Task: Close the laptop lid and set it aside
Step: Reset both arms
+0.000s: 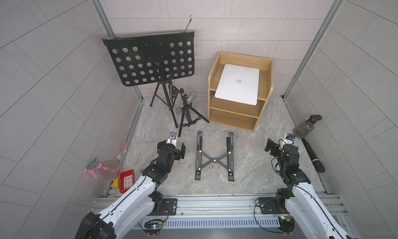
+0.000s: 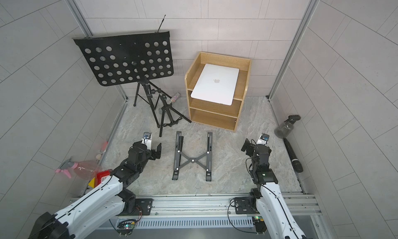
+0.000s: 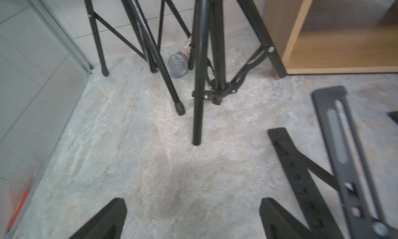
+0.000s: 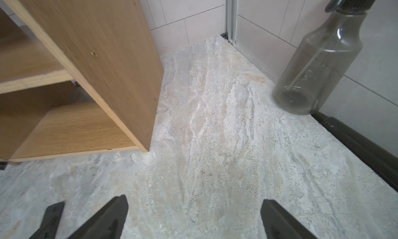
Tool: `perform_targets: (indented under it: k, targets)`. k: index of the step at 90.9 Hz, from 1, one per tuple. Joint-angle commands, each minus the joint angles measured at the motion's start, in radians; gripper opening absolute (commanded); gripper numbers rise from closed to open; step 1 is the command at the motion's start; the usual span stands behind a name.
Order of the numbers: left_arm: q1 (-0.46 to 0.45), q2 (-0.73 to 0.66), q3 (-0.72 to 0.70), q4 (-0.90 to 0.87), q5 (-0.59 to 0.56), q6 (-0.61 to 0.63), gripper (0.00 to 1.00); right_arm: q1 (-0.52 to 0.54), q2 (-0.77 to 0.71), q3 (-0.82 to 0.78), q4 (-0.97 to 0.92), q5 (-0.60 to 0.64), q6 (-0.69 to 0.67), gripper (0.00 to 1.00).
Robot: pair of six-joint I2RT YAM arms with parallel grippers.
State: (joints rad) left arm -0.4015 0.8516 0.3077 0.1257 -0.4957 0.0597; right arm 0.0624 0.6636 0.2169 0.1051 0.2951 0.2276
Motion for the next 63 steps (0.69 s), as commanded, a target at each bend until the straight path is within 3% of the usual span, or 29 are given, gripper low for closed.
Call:
perform_targets:
  k: [1,14,21,35,50,52,60,63]
  targets:
    - [0.080,0.079,-0.009,0.163,0.066,0.044,1.00,-0.015,0.057,-0.009,0.234,-0.010,-0.076,1.00]
    - [0.205,0.220,-0.007,0.287,0.180,0.020,1.00,-0.017,0.238,-0.067,0.474,-0.007,-0.089,1.00]
    - [0.243,0.252,0.008,0.303,0.211,0.006,1.00,-0.018,0.362,-0.056,0.585,-0.036,-0.100,1.00]
    - [0.307,0.331,-0.033,0.516,0.276,-0.003,1.00,-0.018,0.570,-0.035,0.836,-0.074,-0.142,1.00]
    - [0.428,0.492,-0.019,0.692,0.515,-0.081,1.00,-0.017,0.971,-0.016,1.273,-0.116,-0.178,1.00]
    - [0.441,0.539,-0.022,0.758,0.536,-0.088,1.00,-0.011,0.967,-0.016,1.259,-0.109,-0.183,1.00]
    - [0.490,0.763,-0.020,1.039,0.640,-0.121,1.00,-0.019,0.837,0.088,0.864,-0.132,-0.168,1.00]
    - [0.508,0.740,0.014,0.971,0.689,-0.121,1.00,-0.026,0.876,0.127,0.856,-0.135,-0.170,1.00]
